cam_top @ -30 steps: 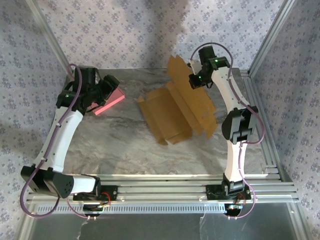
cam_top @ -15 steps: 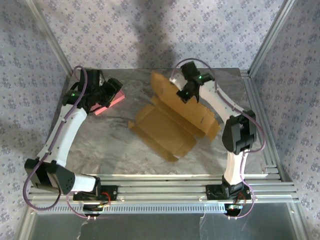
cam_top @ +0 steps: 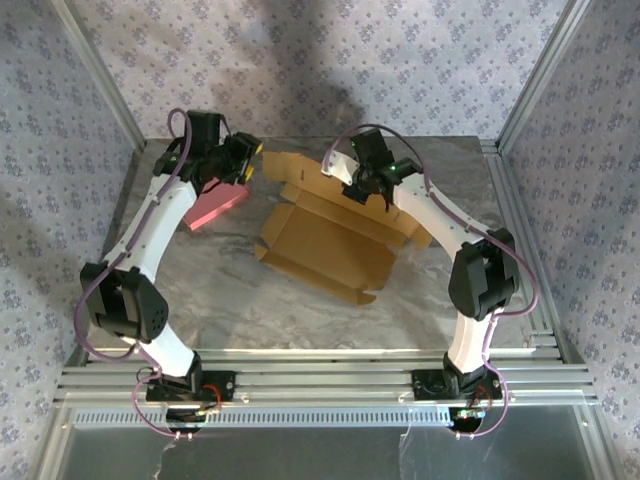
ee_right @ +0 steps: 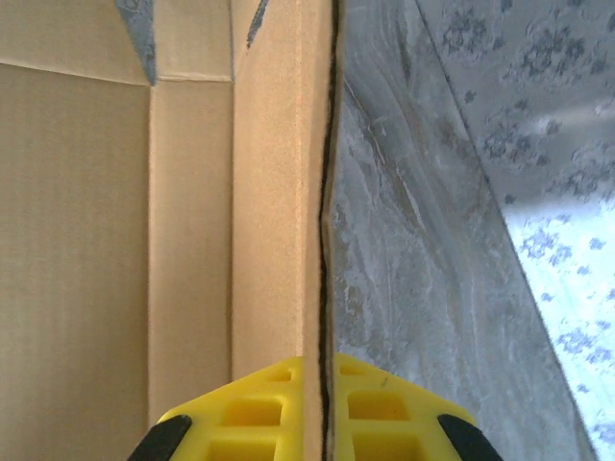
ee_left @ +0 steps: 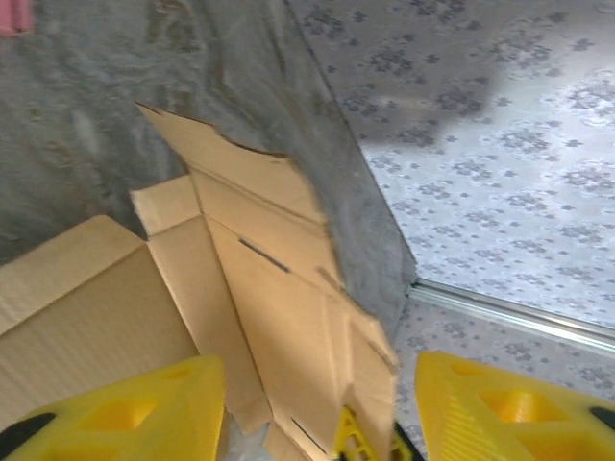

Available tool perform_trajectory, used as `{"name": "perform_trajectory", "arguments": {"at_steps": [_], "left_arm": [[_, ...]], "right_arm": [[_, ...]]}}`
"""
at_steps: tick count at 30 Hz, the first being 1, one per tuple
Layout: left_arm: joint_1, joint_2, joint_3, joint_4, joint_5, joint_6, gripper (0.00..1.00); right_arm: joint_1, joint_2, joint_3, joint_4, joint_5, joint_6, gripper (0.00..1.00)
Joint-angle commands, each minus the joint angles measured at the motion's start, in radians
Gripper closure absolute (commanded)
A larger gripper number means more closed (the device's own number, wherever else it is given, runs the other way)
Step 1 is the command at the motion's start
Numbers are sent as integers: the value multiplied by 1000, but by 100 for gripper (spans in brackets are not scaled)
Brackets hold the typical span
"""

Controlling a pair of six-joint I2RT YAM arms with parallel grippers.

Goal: Fold the paper box

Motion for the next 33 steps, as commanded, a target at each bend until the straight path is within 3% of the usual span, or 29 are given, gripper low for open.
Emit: {"name": "perform_trajectory", "arguments": {"at_steps": [1,5,16,25,33], "left_arm": [[-6,58,107,1,35,0,50],[-9,129,209,-49,46,66,54],[-62,317,420,-180,103,238,53],[-93,290,362,-232,94,239,53],[-95,243,239,-155,125,168,55]], "right_arm": [[17,23,53,19,17,-89,100],[26,28,64,13,19,-91,100],[45,37,72,9,16,-84,100],[50,43,70,16,31,-86,100],[62,40,66,19,27,-87,100]]}}
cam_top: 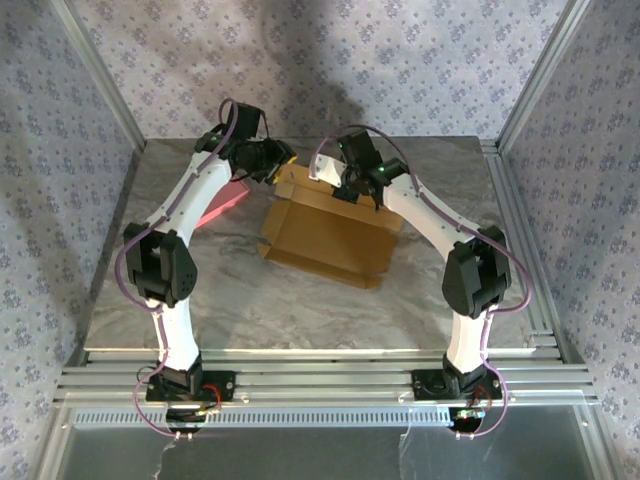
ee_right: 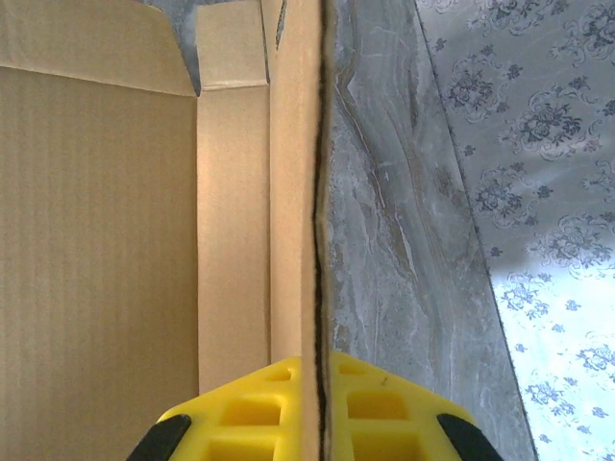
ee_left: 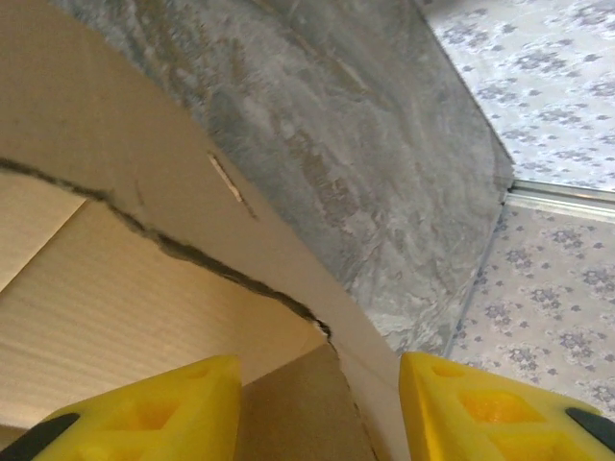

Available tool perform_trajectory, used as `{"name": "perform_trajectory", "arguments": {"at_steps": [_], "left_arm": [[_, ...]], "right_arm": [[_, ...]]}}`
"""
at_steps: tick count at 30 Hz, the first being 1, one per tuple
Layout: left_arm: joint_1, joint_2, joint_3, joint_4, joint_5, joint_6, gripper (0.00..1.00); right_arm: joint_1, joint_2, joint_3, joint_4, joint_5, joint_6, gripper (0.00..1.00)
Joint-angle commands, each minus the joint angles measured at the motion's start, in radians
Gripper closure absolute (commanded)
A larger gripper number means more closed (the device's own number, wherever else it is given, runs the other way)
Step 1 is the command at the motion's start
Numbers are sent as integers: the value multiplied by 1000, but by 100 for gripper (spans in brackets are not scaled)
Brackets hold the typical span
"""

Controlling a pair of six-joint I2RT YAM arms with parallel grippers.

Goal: Fold the paper box

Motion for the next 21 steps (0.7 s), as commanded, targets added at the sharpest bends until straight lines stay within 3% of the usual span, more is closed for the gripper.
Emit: {"name": "perform_trajectory", "arguments": {"at_steps": [1,21], "left_arm": [[-4,-45,-9,31,38,-39,56],[-9,-77,-54,31,29,-79,83]], "right_arm": [[12,8,28,11,6,-14,100],[41,2,9,37,43,-14,100]]}}
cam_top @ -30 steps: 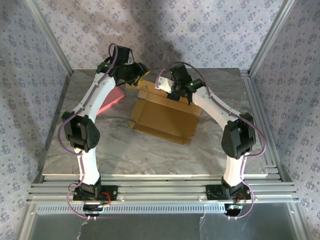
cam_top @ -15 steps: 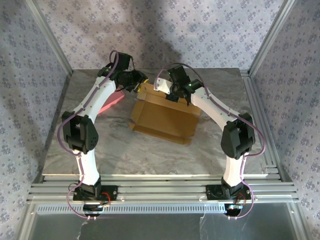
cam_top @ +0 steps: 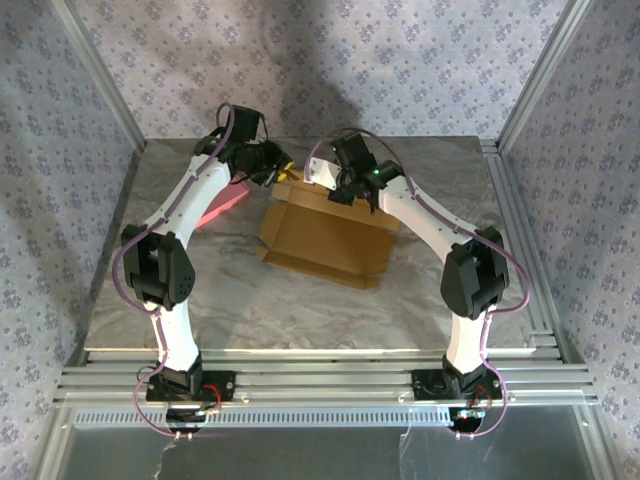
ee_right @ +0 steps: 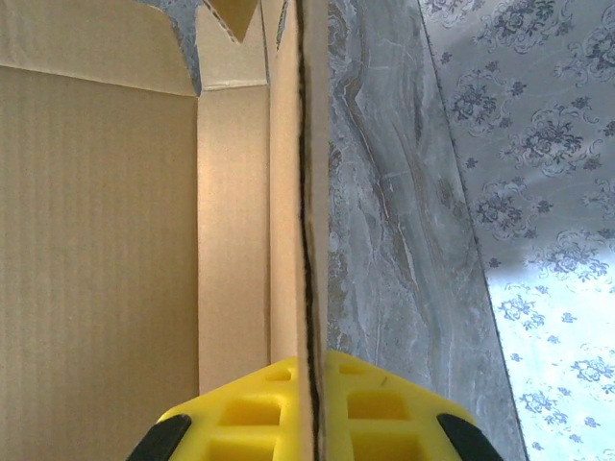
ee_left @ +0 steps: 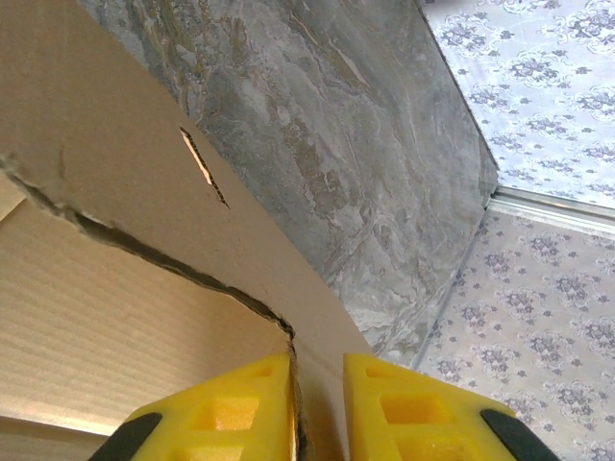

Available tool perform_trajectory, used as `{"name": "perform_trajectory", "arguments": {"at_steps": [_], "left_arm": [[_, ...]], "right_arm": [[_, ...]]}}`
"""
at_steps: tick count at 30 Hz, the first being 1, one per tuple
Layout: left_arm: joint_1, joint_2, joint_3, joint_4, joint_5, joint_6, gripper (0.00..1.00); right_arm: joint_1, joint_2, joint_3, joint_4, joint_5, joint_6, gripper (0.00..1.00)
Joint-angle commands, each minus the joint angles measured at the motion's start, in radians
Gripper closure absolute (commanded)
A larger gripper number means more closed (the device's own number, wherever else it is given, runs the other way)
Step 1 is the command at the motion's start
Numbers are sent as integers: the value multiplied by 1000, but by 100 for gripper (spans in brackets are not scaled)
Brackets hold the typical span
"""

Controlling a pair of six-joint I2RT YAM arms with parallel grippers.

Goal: Fold the paper box

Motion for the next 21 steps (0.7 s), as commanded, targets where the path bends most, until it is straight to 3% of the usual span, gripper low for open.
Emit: {"name": "perform_trajectory", "arguments": {"at_steps": [1,4,6,9,11,17,21], "left_arm": [[-7,-51,-13,-7,11,-3,84],[-5,-56,-19,-16,10,-12,94],[-5,-59,-27,-16,8,-30,100],[-4,-68,-52,-16,-4,-67,100],[-1,-79,-74,-15,-20,-96,100],[13,-126,-183,73,-50,-206,100],[15,-134,-201,92,-58,-244,100]], "right_arm": [[11,2,8,35,15,-11,100],[18,-1,6,44,26,-4,97],[26,-8,7,58,45,14,84],[37,-35,44,67,50,128,59],[37,-68,64,48,24,257,51],[50,-209,49,-50,21,783,40],[45,-293,28,-161,42,1321,37]]}}
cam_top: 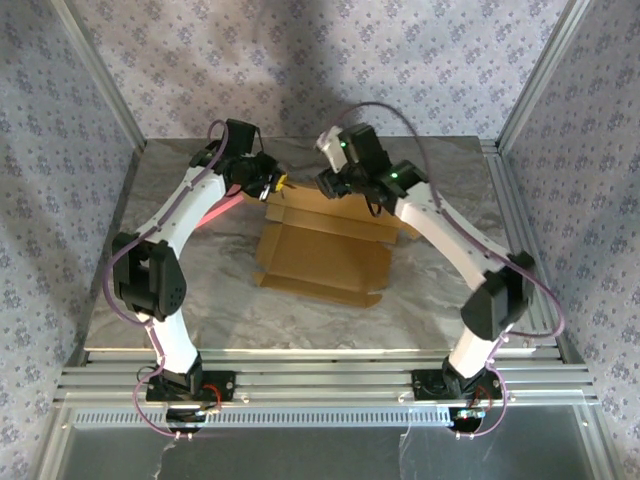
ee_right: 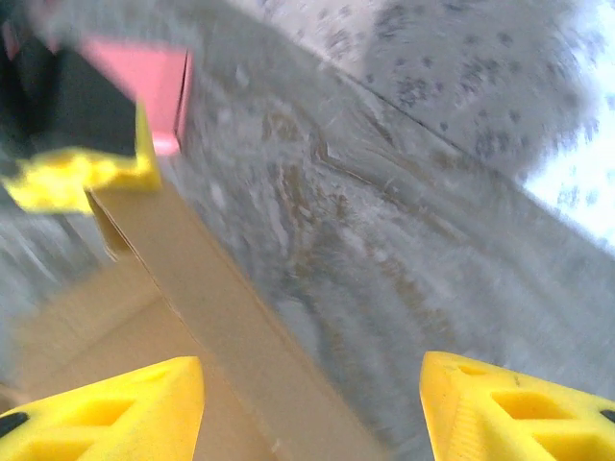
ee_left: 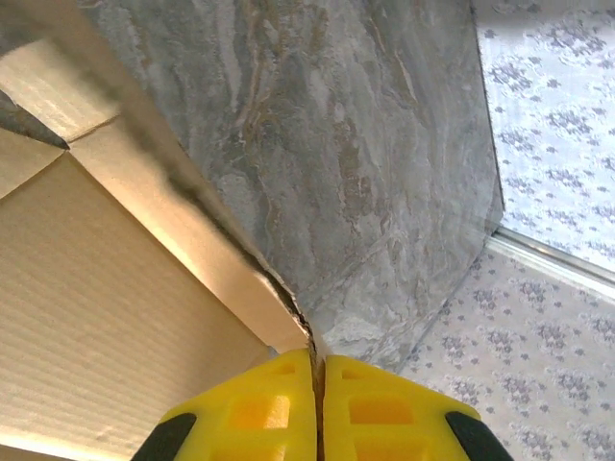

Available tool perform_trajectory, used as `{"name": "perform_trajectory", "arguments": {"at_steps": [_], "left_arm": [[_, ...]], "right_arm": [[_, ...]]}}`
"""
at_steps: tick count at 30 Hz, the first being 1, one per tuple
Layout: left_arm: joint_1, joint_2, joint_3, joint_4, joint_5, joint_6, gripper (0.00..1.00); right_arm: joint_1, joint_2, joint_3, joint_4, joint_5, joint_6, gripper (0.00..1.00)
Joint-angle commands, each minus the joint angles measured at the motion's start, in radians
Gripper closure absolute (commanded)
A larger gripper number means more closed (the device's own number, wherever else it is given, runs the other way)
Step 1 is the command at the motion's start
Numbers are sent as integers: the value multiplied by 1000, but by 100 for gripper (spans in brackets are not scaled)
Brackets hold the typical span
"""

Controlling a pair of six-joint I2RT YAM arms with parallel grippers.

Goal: Fold the paper box

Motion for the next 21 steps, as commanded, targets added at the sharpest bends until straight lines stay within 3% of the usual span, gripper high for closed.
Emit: {"name": "perform_trajectory", "arguments": {"at_steps": [1,5,7,11,21], "left_arm": [[7,-36,-6,25,-26,-51,100],[7,-46,-21,24,-36,-64,100],[6,-52,-37,34,-41,-73,100],[5,-55,-52,42,-37,-80,100],[5,-64,-84,60,-32,-83,100]], "right_arm": [[-11,-94,6,-111,1,662,37],[-30,-137,-90,-83,-77,1180,36],[-37,-149,-176,25,-137,1408,37],[-35,-136,-288,124,-192,1700,37],[-78,-25,-311,278,-170,1792,42]]}}
